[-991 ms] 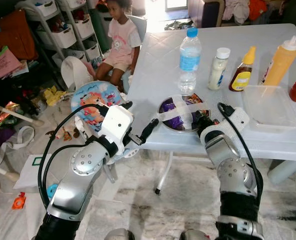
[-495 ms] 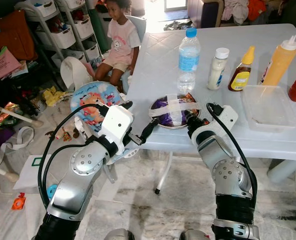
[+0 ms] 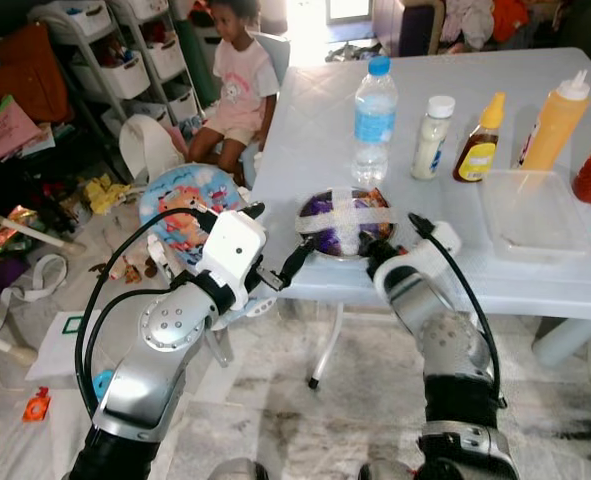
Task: Restocking fridge
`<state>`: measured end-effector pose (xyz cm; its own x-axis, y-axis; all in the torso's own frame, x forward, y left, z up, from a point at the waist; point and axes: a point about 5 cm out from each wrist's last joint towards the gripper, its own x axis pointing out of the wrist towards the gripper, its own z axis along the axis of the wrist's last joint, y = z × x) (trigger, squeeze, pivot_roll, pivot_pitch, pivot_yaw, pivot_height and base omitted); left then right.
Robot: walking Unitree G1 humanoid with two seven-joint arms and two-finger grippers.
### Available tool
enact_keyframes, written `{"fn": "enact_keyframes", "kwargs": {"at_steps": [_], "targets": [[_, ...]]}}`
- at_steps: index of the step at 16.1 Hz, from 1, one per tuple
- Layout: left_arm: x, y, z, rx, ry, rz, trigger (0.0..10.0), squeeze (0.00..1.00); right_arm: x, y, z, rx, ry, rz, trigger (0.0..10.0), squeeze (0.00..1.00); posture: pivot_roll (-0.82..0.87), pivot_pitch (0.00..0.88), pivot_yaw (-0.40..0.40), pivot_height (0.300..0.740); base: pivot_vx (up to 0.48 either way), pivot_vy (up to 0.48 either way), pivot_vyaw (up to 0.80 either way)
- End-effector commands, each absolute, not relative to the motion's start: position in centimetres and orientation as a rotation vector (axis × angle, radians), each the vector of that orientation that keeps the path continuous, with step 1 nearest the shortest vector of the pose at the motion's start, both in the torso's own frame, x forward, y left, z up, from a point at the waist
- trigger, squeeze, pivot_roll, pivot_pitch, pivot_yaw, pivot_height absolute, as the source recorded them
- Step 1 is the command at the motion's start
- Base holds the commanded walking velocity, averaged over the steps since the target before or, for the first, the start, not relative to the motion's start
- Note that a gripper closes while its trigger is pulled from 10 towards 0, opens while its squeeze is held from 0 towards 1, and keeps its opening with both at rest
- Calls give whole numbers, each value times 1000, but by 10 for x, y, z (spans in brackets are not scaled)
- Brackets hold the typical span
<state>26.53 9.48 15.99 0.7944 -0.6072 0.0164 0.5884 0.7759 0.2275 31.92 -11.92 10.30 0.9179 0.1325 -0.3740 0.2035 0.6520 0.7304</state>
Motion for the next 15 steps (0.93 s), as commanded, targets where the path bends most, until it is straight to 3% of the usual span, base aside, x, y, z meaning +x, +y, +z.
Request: {"fn": "enact_keyframes", "kwargs": {"at_steps": [1, 4, 5, 6, 7, 15], "targets": [[265, 95, 164, 244, -108, -658, 10000, 0, 323, -100, 107, 910, 438, 17, 10000, 0, -2, 0, 100, 740, 0, 0, 0], [263, 96, 164, 246, -108, -658, 10000, 0, 327, -88, 108, 950, 459, 51, 10000, 0, 1, 2, 97, 740, 0, 0, 0], [263, 96, 163, 247, -107, -659, 10000, 0, 327, -84, 109, 991, 466, 57, 7922, 0, 0, 2, 97, 740, 0, 0, 0], [263, 95, 163, 247, -106, -661, 10000, 0, 328, -81, 108, 1046, 478, 41, 3333, 0, -2, 5, 98, 740, 0, 0, 0], [262, 95, 163, 246, -105, -664, 10000, 0, 327, -81, 105, 1079, 487, 21, 0, 0, -3, 6, 98, 740, 0, 0, 0], [262, 92, 162, 244, -104, -682, 10000, 0, 329, -105, 93, 1198, 489, -97, 0, 0, -7, 10, 99, 740, 0, 0, 0]]}}
